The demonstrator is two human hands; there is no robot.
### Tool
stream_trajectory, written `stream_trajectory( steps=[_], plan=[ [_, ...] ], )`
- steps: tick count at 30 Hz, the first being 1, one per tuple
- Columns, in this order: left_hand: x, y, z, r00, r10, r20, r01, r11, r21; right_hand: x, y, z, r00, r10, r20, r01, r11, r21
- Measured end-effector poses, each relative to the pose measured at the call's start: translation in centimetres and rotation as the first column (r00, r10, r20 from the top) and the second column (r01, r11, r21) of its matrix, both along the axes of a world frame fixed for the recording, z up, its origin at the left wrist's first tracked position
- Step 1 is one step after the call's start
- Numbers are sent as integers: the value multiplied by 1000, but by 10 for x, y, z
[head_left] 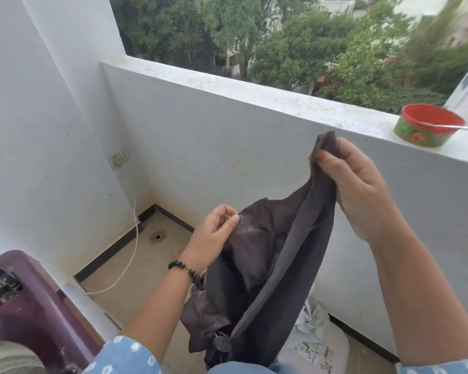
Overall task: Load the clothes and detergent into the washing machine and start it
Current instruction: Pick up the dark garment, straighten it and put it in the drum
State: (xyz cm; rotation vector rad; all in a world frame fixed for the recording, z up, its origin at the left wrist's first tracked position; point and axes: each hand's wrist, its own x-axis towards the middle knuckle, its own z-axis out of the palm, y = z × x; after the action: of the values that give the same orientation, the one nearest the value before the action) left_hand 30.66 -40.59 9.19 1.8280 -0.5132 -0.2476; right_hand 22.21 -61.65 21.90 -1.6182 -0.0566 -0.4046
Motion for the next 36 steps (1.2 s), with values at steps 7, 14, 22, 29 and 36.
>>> stream_trajectory(
  steps=[7,14,22,29,36],
  plan=[
    [-10,-41,84,968,-158,195,188,971,-147,15,4,-43,965,113,-238,-205,891,-405],
    [-16,-55,67,991,-108,78,119,981,-152,16,-27,-22,985,165,-49,-172,940,-294],
    [-13,-35,-12,998,46,-46,-34,974,225,14,-43,17,989,134,70,-150,929,338],
    [-12,-33,-11,969,236,-78,-236,972,7,19,-68,19,996,-65,57,33,897,441],
    [-13,-71,94,986,85,145,-58,982,-181,25,-42,-23,952,283,-119,-276,958,76]
  ],
)
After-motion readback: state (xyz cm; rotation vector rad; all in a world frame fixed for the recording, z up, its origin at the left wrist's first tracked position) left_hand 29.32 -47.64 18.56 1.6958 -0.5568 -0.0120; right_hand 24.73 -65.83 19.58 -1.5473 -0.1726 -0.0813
